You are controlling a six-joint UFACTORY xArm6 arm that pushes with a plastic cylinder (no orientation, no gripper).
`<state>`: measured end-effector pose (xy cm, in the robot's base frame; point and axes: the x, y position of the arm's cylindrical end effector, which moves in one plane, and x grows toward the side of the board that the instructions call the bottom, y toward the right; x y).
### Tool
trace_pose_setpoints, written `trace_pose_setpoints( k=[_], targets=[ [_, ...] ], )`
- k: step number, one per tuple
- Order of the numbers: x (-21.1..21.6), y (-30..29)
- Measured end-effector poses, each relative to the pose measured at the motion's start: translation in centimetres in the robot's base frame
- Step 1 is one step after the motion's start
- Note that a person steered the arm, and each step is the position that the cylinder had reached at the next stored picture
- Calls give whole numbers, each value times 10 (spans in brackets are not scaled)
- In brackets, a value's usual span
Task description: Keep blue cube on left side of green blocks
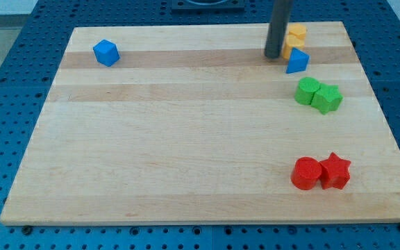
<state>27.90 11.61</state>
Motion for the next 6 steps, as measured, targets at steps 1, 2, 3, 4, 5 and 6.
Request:
trace_pose_setpoints(
  k=[1,2,3,4,5,6],
  targets=[
    [-27,-34],
    [-51,-82],
    [-66,-158],
    [-68,-240],
    [-68,-282],
    [-68,-282]
  ],
)
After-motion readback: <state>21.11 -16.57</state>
